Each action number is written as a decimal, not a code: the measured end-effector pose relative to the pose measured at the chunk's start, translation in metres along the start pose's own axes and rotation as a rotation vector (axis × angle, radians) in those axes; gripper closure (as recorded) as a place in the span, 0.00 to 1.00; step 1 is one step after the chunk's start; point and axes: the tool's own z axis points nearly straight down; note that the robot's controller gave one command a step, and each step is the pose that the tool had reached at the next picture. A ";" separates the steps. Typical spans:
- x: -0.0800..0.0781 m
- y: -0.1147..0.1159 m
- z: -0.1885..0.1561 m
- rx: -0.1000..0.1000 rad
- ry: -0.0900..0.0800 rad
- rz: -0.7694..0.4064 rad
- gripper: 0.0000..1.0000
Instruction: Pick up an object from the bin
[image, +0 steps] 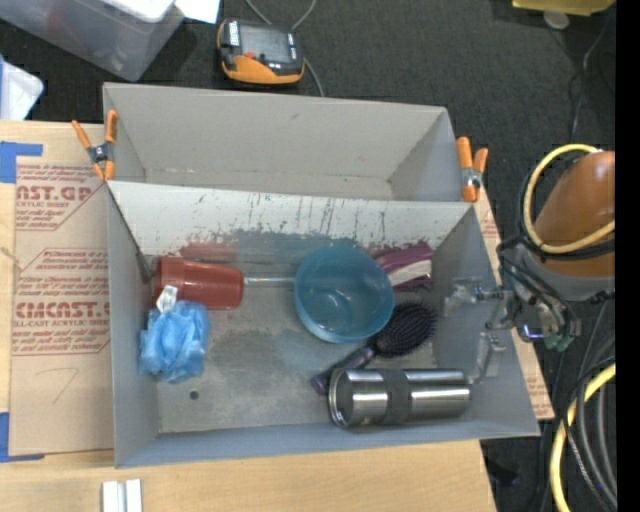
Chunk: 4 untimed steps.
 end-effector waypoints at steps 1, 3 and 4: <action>0.000 0.000 0.000 0.000 0.000 0.000 0.00; -0.007 0.007 0.027 0.001 -0.004 -0.032 0.00; -0.006 0.006 0.036 0.001 -0.007 -0.031 0.00</action>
Offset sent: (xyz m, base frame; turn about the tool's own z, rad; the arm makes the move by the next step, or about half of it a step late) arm -0.0011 0.0032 -0.0246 0.0358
